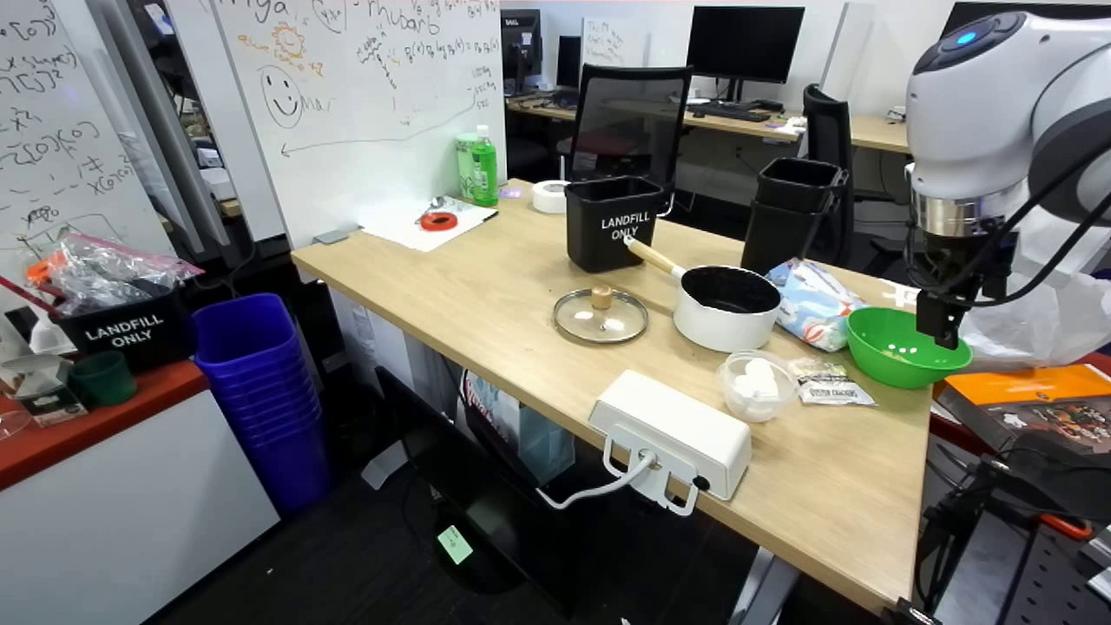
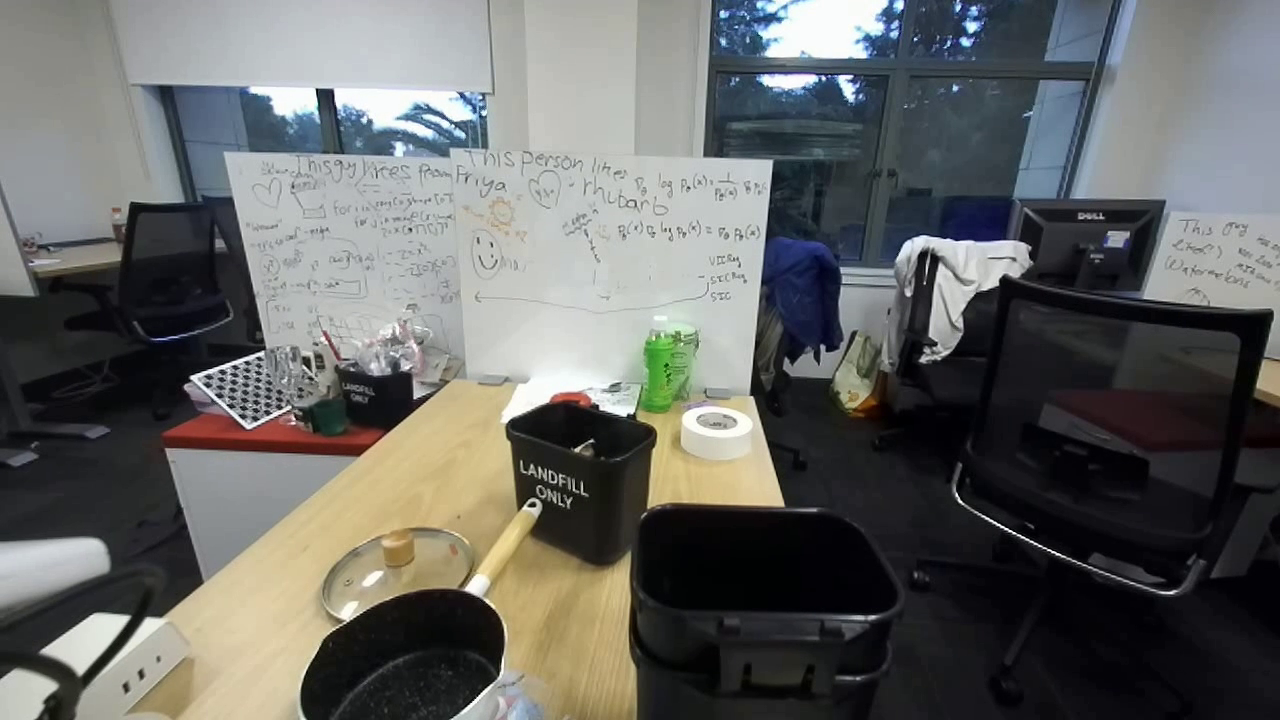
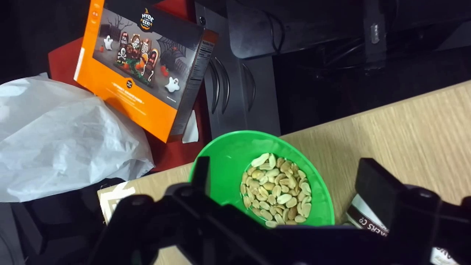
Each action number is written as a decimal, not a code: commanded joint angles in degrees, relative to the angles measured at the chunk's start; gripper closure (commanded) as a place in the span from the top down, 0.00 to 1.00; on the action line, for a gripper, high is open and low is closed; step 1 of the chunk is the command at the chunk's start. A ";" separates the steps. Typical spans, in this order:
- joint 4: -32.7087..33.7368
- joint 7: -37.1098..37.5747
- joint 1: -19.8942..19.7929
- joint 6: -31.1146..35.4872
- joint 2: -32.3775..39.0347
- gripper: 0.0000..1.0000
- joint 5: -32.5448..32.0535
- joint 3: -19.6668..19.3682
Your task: Pour the contents of the green bowl into the white pot
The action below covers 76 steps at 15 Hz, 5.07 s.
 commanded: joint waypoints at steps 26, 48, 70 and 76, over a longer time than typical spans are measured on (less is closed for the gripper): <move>5.32 7.17 4.48 4.89 16.22 1.00 -8.84 -1.35; 11.93 17.67 7.15 11.28 29.62 0.26 -14.26 -4.80; 1.32 -4.82 6.60 17.05 10.48 0.01 0.16 -2.53; 2.23 -21.24 9.48 16.27 3.19 0.01 16.17 0.70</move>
